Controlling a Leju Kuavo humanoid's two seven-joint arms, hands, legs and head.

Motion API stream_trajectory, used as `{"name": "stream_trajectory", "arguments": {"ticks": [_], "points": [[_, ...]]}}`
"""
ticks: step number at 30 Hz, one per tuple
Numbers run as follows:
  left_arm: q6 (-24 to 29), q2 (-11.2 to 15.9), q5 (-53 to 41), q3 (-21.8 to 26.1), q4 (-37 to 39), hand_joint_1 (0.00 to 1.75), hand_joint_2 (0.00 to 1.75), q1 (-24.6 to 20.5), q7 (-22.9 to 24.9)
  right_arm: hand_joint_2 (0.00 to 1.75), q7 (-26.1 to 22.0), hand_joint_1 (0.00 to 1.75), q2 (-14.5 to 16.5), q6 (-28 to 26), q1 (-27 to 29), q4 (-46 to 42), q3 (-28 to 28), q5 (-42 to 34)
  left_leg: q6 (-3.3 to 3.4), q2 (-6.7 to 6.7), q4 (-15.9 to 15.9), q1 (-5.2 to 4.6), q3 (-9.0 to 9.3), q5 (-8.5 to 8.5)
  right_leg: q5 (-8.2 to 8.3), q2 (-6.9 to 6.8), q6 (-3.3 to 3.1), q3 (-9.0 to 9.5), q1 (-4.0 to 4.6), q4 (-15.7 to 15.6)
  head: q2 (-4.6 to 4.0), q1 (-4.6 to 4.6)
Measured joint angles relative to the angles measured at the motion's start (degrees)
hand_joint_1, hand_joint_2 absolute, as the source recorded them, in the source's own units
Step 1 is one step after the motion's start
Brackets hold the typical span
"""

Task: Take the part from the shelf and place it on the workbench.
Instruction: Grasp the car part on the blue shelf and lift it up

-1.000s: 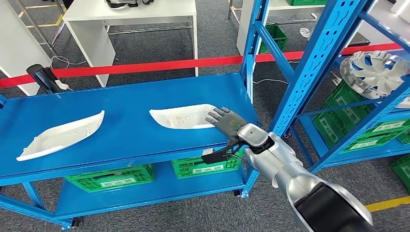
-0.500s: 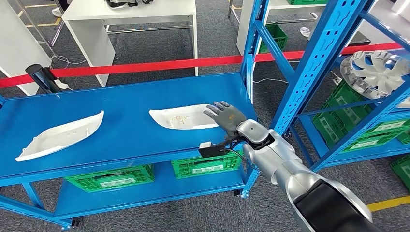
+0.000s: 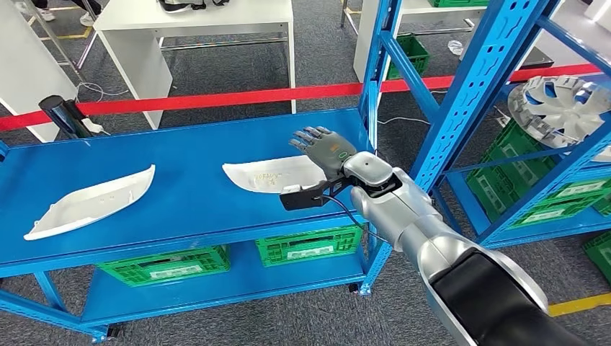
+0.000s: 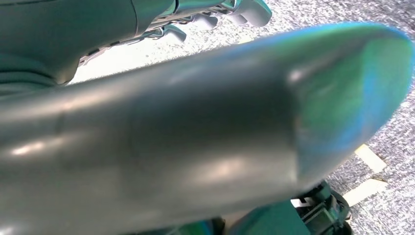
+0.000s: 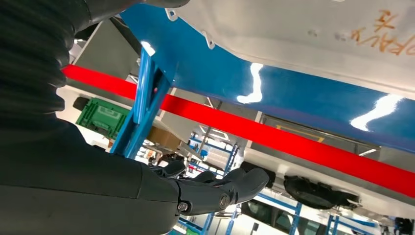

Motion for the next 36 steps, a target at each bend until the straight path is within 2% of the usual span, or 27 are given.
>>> {"name": "stream_trajectory", "arguments": {"ticks": [11, 19, 36], "points": [[-0.48, -0.23, -0.63, -0.87, 0.0, 0.0, 0.0, -0.42, 0.43, 1.75, -0.88, 0.0, 0.13, 0.54, 1.14, 0.06, 0.37, 1.31, -0.03, 0.01, 0.0, 0.0, -0.01, -0.03, -0.01, -0.01, -0.01, -0.02, 0.0, 0.01, 0.0, 0.01], [-1.18, -0.24, -0.98, -0.93, 0.0, 0.0, 0.0, -0.5, 0.87, 1.75, -2.16, 0.0, 0.99, -2.83, 4.59, 0.09, 1.74, 1.9, -0.06, 0.01, -0.01, 0.02, -0.01, -0.05, -0.06, -0.01, -0.06, -0.03, 0.01, 0.01, 0.0, -0.01], [-1.25, -0.37, -0.57, -0.93, 0.0, 0.0, 0.0, -0.42, 0.14, 1.75, -1.34, 0.0, 1.3, -1.26, 6.49, 0.91, 6.14, 3.58, -0.09, 0.02, -0.02, 0.01, -0.01, -0.06, -0.07, 0.0, -0.07, -0.06, 0.01, 0.02, 0.0, 0.01]]}}
